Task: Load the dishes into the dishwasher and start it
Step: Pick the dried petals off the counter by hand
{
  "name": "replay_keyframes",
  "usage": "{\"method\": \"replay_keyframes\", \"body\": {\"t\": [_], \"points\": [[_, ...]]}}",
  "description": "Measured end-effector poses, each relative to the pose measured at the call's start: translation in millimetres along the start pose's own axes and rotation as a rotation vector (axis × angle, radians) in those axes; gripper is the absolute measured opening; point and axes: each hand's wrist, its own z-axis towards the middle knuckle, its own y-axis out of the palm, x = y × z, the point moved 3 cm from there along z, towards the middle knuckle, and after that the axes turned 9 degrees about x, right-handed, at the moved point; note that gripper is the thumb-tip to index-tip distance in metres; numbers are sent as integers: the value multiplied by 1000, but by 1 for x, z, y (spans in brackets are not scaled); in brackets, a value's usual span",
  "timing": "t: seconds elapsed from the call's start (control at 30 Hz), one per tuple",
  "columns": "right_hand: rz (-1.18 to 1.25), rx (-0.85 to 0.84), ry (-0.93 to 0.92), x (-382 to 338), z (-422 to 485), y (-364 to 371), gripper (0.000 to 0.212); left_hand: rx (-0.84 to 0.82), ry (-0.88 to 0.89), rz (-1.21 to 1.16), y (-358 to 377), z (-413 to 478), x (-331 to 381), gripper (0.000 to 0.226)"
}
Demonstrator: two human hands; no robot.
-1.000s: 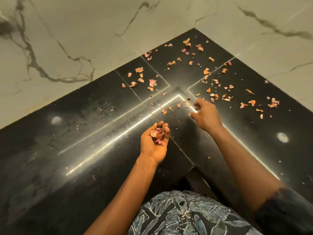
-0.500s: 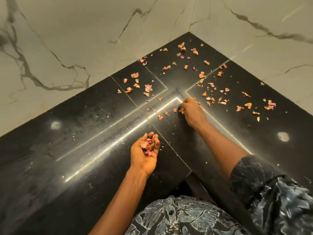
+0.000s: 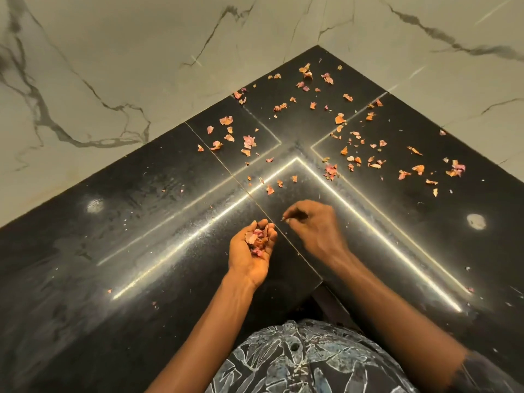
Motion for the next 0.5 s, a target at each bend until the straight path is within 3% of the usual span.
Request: {"method": "replay_keyframes", "body": {"t": [0.23,0.37,0.43,0.5], "points": [[-109,-207,-271,-50,-26,12,13,-15,-51,73,4,-3,-13,40],[0,-40,-76,-17,0,-10,19,-46,-72,19,2,-2,-9,27],[-121,45,48,24,22,-18,23,-42,-75,4,-2,0,-7,26],[-293,-21,147,58,35,-16,25,-44,-77,-5,-5,-1,-7,26]]}}
